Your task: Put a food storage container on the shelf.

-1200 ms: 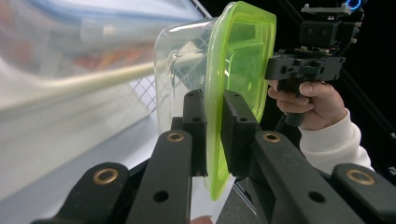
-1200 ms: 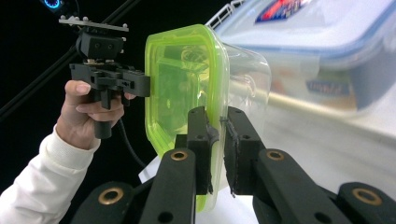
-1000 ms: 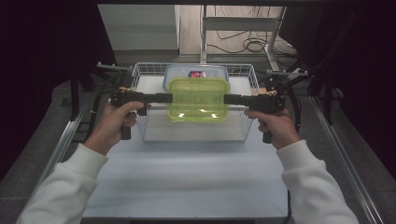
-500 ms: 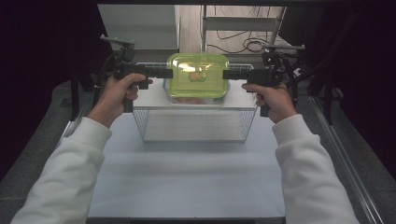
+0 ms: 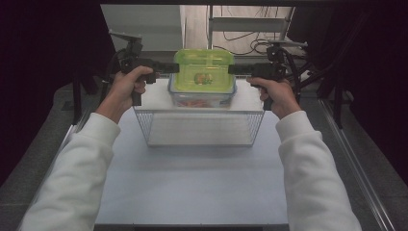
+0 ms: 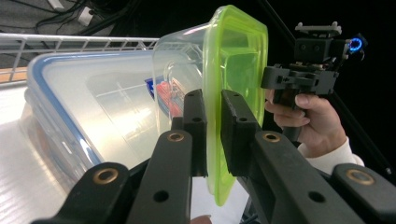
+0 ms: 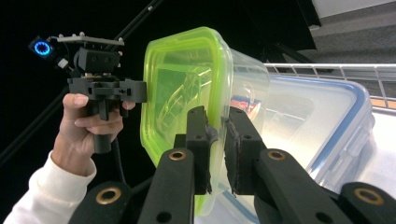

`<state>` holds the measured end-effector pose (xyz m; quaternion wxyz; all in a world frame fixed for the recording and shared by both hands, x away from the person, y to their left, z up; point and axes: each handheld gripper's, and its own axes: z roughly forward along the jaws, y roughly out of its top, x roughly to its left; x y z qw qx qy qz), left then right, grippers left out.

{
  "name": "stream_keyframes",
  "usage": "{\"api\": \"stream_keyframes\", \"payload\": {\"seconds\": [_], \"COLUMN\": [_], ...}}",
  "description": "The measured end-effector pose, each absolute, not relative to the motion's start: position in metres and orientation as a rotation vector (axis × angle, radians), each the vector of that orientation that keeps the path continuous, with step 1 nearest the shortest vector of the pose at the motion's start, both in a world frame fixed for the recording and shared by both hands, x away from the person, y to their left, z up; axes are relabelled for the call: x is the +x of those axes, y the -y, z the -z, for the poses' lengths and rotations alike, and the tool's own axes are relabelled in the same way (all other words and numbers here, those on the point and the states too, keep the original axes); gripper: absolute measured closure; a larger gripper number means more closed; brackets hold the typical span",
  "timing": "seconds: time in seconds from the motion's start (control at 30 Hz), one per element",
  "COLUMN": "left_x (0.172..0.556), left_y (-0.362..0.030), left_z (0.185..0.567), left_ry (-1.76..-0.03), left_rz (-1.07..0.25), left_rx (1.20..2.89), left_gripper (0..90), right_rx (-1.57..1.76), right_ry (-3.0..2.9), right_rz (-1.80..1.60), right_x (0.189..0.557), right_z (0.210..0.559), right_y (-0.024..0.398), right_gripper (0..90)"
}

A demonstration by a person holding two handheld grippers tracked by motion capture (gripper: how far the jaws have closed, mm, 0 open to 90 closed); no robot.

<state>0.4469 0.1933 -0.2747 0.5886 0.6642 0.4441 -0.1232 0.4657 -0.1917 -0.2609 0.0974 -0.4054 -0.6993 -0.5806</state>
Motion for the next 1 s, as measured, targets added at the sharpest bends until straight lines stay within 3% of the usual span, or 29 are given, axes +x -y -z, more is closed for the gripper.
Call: {"api": "stream_keyframes", "payload": {"seconds": [0.7,0.87,1.0], "left_x": [0.469,0.47,0.47], "left_y": [-0.193,-0.193,-0.194], "left_z": [0.288,0.289,0.288], "left_ry": [-1.136,-1.135,-1.143], "left_rz": [0.304,0.296,0.279], "left_rx": [1.465,1.469,1.456], "left_gripper": [71.2,64.3,51.9], "right_rx": [-1.323,-1.334,-1.354], "right_ry": [1.976,1.982,1.978], "right_rz": [1.726,1.715,1.715], "right_x": [0.487,0.487,0.487], "right_z": [0.278,0.278,0.279], "right_y": [0.182,0.182,0.182], "right_gripper": [66.9,61.0,55.8]}}
